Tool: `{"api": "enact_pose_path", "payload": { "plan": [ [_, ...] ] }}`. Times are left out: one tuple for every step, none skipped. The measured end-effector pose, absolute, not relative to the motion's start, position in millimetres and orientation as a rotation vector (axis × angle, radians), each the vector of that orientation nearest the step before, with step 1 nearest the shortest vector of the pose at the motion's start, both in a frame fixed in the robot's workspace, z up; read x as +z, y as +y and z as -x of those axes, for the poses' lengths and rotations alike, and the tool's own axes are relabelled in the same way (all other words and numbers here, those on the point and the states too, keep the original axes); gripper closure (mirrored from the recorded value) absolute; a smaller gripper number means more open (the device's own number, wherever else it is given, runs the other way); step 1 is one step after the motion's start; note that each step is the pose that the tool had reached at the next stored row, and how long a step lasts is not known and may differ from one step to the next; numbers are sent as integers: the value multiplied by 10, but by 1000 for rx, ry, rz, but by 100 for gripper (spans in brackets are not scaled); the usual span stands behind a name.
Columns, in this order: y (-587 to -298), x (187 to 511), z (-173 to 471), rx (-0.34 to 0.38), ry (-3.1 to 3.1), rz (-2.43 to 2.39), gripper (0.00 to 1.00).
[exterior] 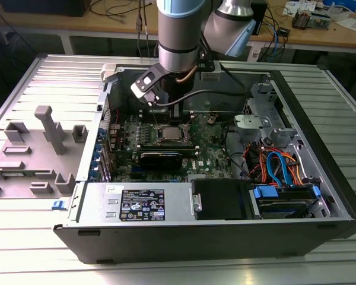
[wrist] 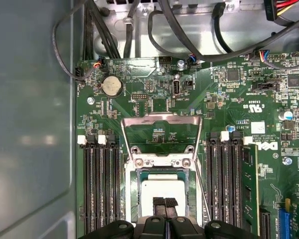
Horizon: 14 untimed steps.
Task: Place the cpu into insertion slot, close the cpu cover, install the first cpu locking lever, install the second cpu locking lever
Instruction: 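Close the cpu cover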
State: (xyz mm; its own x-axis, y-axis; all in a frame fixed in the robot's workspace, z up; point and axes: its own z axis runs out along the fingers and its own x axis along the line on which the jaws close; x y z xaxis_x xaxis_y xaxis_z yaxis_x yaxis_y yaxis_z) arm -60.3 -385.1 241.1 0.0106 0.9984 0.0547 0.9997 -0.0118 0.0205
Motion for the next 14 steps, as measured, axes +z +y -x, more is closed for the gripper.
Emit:
{"api": "enact_pose_path", "payload": {
  "plan": [
    [-3851,2424,604,-83,-2191,2216,89],
    [-3851,2431,604,-83,-2191,2216,89],
    [-3851,2446,604,-83,-2191,2216,89],
    [-3851,2461,604,-83,-2191,2216,89],
    [-3851,2472,604,-83,-2191,2216,89],
    [-3851,2480,603,-83,-2191,2216,89],
    [-3851,2492,603,-82,-2192,2216,89],
    [-3851,2499,603,-82,-2192,2216,89],
    [-3851,2511,604,-82,-2192,2217,89],
    [-3850,2515,604,-82,-2192,2217,89],
    [-3850,2515,604,-82,-2192,2217,89],
    [-3851,2517,604,-82,-2192,2217,89],
    [-3850,2517,601,-82,-2192,2217,89],
    [-3851,2517,600,-82,-2192,2217,89]
  ]
}}
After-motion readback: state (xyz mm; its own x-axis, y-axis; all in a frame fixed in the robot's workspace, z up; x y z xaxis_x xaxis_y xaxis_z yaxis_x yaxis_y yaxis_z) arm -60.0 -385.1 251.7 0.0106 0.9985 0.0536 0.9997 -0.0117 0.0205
